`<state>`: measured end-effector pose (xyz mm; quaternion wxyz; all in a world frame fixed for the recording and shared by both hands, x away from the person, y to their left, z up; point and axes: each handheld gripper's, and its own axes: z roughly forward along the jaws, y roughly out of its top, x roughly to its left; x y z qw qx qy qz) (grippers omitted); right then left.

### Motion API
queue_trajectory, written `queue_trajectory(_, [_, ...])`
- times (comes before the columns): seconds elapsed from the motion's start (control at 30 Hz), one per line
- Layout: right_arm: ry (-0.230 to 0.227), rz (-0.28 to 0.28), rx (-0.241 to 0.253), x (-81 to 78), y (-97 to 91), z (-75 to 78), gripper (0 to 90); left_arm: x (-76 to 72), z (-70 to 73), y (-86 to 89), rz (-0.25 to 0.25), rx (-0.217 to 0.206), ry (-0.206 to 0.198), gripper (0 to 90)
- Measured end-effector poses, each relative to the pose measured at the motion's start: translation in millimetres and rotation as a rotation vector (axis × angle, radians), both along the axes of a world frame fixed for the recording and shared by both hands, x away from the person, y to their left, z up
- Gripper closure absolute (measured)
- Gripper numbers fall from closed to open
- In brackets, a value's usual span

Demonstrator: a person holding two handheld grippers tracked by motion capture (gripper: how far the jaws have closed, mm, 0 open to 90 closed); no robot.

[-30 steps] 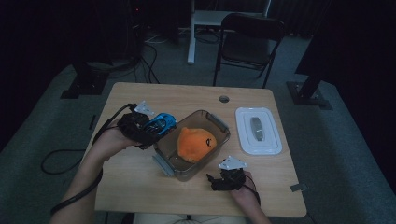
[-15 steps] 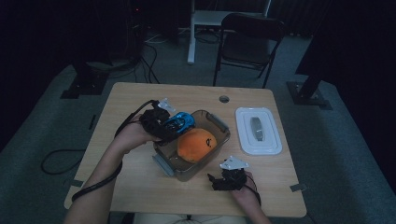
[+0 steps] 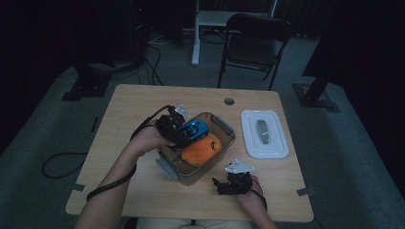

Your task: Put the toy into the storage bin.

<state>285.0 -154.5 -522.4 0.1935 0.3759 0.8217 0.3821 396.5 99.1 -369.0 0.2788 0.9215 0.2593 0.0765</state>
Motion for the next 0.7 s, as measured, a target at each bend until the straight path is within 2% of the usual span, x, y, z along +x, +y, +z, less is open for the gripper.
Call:
queue_trajectory(0.2, [0.003,0.0,0.0,0.0,-0.1,-0.1,11.8,2.9,-9.4,-7.6,-0.004,0.031,0.01,28.6])
queue_trajectory(0.3, [0.005,0.0,0.003,-0.3,-0.5,0.2,11.8,5.6,-19.6,-9.1,0.006,0.052,0.023,28.6])
queue_trajectory(0.47, [0.006,0.003,0.003,-0.1,-0.5,0.1,11.8,5.1,-20.1,-9.1,0.012,0.044,0.021,28.4])
queue_trajectory(0.6, [0.006,0.002,0.003,0.0,-0.4,0.0,11.8,3.8,-20.1,-10.5,0.006,0.057,0.015,28.1])
queue_trajectory(0.7, [0.007,0.005,0.003,-0.1,-0.3,0.0,11.8,4.6,-19.4,-9.4,0.001,0.05,0.03,26.8])
